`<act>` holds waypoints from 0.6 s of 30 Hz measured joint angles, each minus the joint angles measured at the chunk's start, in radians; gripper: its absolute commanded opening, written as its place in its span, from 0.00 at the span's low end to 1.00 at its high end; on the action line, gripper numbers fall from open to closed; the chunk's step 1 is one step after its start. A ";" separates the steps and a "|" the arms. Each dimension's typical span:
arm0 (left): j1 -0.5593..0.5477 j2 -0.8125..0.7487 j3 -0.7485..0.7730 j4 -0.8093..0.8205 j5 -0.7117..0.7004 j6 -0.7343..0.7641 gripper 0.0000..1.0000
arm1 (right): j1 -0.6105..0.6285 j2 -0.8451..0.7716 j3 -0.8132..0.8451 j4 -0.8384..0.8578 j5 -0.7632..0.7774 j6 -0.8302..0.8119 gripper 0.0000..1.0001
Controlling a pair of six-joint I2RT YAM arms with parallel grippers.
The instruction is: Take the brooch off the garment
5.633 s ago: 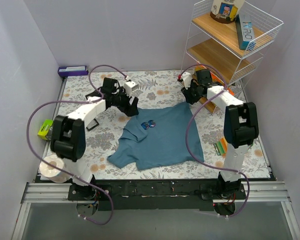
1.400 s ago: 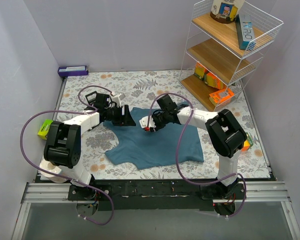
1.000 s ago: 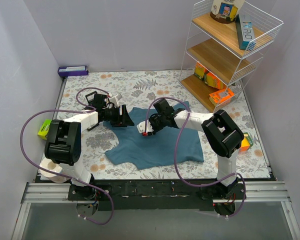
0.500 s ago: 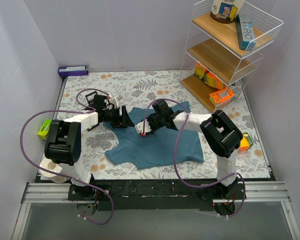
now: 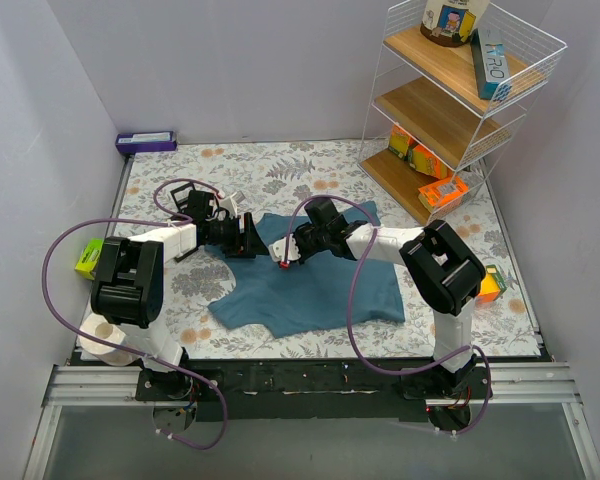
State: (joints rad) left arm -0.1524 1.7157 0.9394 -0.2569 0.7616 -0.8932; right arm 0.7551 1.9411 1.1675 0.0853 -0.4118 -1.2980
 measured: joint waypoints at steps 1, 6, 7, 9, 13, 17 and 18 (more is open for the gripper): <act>0.000 0.000 0.000 0.000 0.007 0.000 0.61 | 0.000 0.001 0.000 0.006 -0.004 0.005 0.29; 0.002 0.002 0.000 0.000 0.039 0.003 0.61 | 0.000 0.007 0.000 0.024 -0.030 0.009 0.29; 0.003 0.003 0.000 0.000 0.042 0.003 0.61 | 0.000 0.009 0.000 0.024 -0.039 0.007 0.29; 0.006 0.007 0.000 0.000 0.047 0.003 0.61 | 0.000 0.013 0.000 0.023 -0.056 -0.003 0.29; 0.009 0.013 0.000 0.000 0.054 0.003 0.61 | 0.000 0.022 0.000 0.021 -0.082 -0.024 0.28; 0.010 0.015 0.000 0.000 0.062 0.003 0.61 | 0.000 0.032 0.000 0.023 -0.093 -0.036 0.26; 0.010 0.016 0.000 0.000 0.064 0.003 0.61 | 0.000 0.035 0.000 0.026 -0.094 -0.038 0.24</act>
State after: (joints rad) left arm -0.1421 1.7317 0.9394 -0.2573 0.8253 -0.8898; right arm 0.7551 1.9762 1.1675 0.1112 -0.5060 -1.3357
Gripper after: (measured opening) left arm 0.611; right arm 0.272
